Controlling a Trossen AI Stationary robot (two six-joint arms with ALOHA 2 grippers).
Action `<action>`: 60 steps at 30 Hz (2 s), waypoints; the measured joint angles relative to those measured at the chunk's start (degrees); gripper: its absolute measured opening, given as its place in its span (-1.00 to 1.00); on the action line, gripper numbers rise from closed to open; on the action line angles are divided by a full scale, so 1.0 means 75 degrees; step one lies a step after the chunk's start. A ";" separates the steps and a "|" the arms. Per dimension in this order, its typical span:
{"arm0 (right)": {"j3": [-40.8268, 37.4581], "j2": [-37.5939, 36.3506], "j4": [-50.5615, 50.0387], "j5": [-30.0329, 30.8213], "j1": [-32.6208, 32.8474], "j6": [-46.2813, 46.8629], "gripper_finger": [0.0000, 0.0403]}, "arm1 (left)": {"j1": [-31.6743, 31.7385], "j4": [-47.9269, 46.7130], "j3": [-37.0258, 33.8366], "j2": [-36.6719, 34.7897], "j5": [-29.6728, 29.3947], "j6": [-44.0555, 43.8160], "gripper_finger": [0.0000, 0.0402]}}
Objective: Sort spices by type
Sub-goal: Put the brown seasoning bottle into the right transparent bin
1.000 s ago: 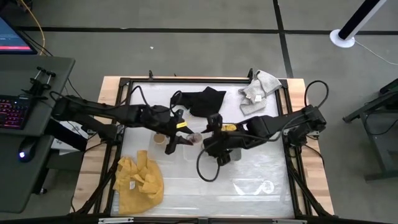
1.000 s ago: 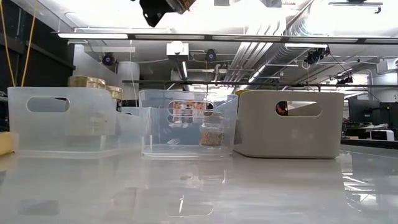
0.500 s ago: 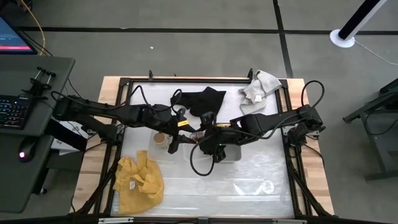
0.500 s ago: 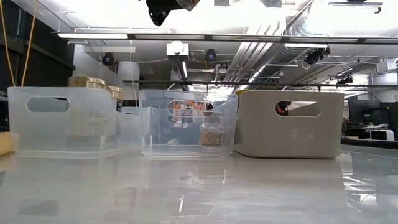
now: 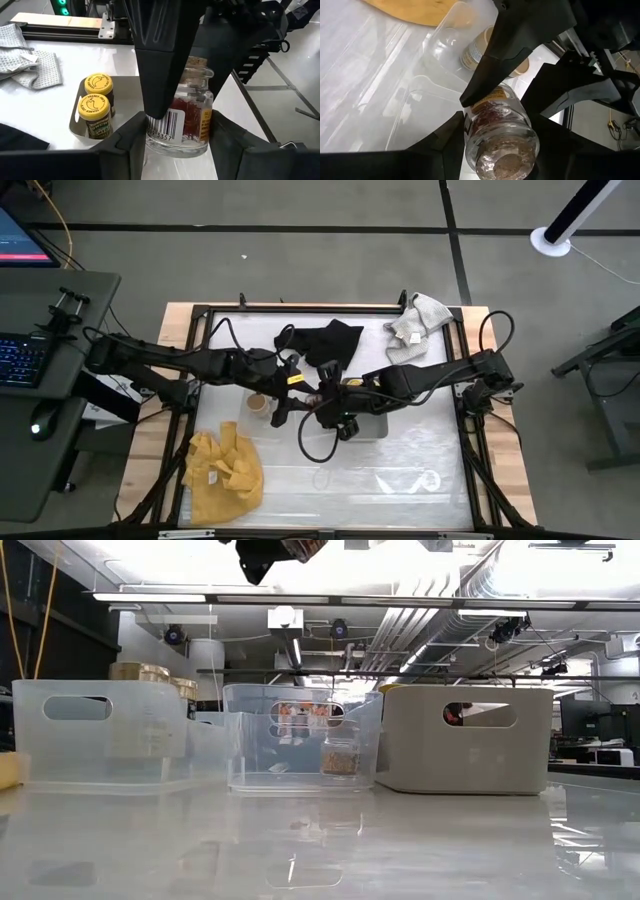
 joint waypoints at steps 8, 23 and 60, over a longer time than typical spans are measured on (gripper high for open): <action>-0.0019 -0.0023 -0.1103 -0.0032 -0.0113 0.1058 -0.08 | 0.0029 -0.2151 -0.0023 -0.0111 -0.0705 -0.0053 0.03; 0.0003 0.0727 -0.1050 -0.2050 -0.0918 0.2325 -0.08 | -0.0974 -0.2810 -0.0749 -0.0728 -0.1695 -0.2211 0.16; -0.0003 0.2891 -0.0829 -0.3419 -0.0895 0.6774 0.08 | -0.3515 -0.2309 -0.1349 -0.2763 -0.5854 -0.4771 0.14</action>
